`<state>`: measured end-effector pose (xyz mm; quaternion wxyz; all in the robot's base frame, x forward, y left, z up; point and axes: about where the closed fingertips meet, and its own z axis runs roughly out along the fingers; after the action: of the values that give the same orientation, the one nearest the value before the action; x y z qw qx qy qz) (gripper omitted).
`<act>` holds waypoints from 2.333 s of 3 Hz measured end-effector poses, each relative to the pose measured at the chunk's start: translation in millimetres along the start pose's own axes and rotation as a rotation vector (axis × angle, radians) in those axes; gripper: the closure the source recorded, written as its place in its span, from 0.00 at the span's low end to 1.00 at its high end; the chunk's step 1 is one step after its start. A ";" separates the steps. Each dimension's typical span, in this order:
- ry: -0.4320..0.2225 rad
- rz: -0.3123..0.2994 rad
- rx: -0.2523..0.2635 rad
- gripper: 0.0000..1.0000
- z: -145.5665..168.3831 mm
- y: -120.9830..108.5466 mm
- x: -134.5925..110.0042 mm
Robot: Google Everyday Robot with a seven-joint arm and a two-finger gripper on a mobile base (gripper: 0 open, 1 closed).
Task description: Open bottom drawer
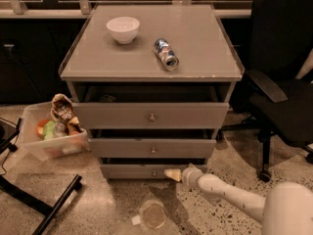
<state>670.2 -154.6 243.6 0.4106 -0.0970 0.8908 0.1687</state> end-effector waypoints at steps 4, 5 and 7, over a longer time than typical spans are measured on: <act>-0.127 -0.045 0.074 1.00 66.2 -29.0 -20.6; -0.118 -0.026 0.057 1.00 90.3 -30.4 -15.7; -0.101 -0.014 0.045 1.00 96.9 -28.5 -15.0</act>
Offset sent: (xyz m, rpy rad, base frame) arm 0.0585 -0.0055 -0.0271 -0.0790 -0.1167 -0.0427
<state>756.5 -143.6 190.1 0.4582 -0.0853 0.8719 0.1502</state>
